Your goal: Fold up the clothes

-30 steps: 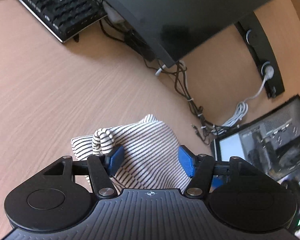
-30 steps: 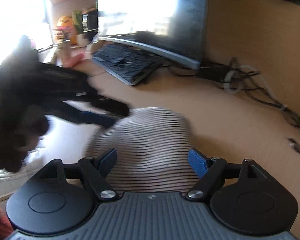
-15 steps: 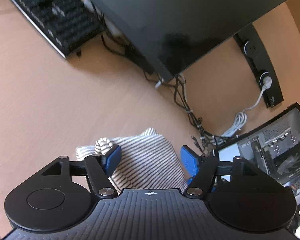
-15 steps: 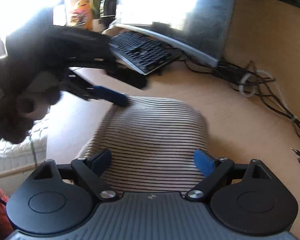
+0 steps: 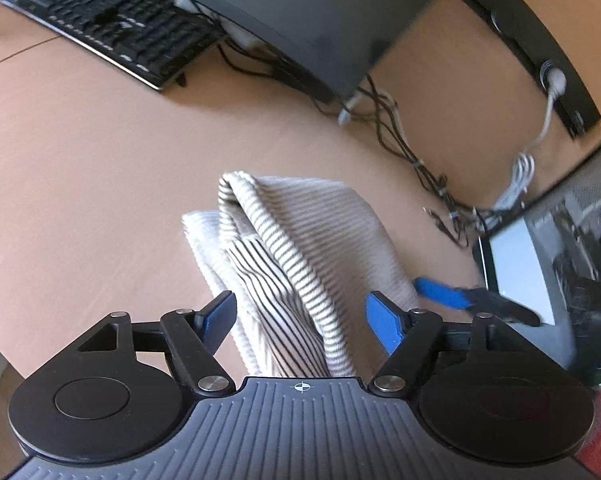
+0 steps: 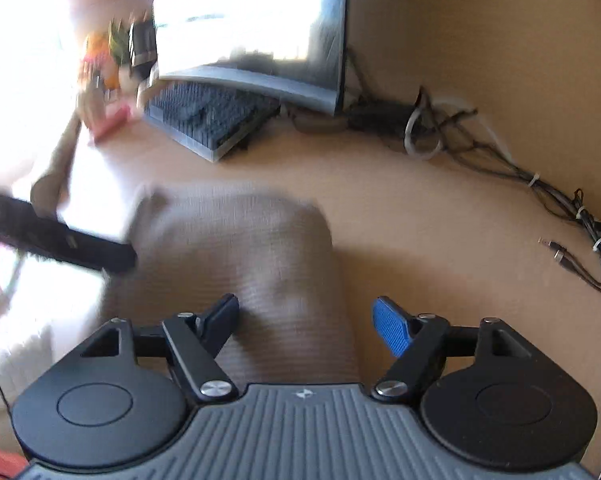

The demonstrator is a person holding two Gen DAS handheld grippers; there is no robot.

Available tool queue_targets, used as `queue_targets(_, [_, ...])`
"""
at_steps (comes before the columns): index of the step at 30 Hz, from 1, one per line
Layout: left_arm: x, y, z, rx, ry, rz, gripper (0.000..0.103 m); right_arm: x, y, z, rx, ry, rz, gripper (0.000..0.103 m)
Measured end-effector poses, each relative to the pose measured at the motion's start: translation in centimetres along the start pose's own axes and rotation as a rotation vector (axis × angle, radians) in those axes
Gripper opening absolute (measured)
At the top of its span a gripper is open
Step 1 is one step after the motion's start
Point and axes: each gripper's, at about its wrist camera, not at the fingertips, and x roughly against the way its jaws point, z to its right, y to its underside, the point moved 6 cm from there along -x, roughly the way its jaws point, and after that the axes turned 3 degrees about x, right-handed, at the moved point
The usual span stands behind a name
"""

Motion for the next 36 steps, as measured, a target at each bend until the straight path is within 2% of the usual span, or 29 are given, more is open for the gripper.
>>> queue_targets(2, [0.0, 0.3, 0.4, -0.022, -0.007, -0.003, 0.076, -0.2, 0.9, 0.2, -0.034, -0.030, -0.021, 0.076])
queue_targets(5, [0.0, 0.6, 0.8, -0.039, -0.004, -0.008, 0.076, 0.0, 0.8, 1.4, -0.127, -0.067, -0.015, 0.086])
queue_targets(8, [-0.1, 0.9, 1.0, -0.045, 0.008, -0.024, 0.082, -0.5, 0.9, 2.8, -0.258, -0.121, -0.017, 0.086])
queue_targets(10, [-0.6, 1.3, 1.2, -0.044, 0.014, -0.051, 0.087, -1.1, 1.1, 3.6, -0.324, -0.125, -0.018, 0.086])
queue_targets(13, [-2.0, 2.1, 1.0, -0.036, 0.018, -0.104, 0.088, -2.2, 1.3, 3.8, -0.343, -0.125, -0.023, 0.095])
queue_targets(15, [-2.7, 2.7, 0.8, -0.031, 0.020, -0.121, 0.088, -2.9, 1.4, 3.6, -0.354, -0.165, -0.039, 0.099])
queue_targets(17, [-2.9, 2.9, 0.5, -0.018, 0.036, -0.126, 0.089, -3.1, 1.2, 3.2, -0.348, -0.206, -0.046, 0.099])
queue_targets(20, [-2.8, 2.7, -0.6, 0.017, 0.081, -0.122, 0.083, -3.7, 0.7, 1.7, -0.319, -0.248, -0.061, 0.093])
queue_targets(22, [-2.3, 1.9, -1.9, 0.035, 0.088, -0.104, 0.076, -4.2, -0.1, 0.6, -0.289, -0.245, -0.059, 0.091])
queue_targets(24, [-1.7, 0.4, -3.5, 0.064, 0.091, -0.080, 0.069, -5.3, -1.3, -0.2, -0.291, -0.259, -0.050, 0.085])
queue_targets(30, [-0.7, -5.3, -9.4, 0.152, 0.044, -0.006, 0.069, -10.6, -6.5, -4.2, -0.234, -0.254, -0.037, 0.083])
queue_targets(36, [-1.3, -9.4, -11.3, 0.103, 0.005, 0.028, 0.069, -14.7, -10.8, -6.0, -0.150, -0.195, -0.018, 0.083])
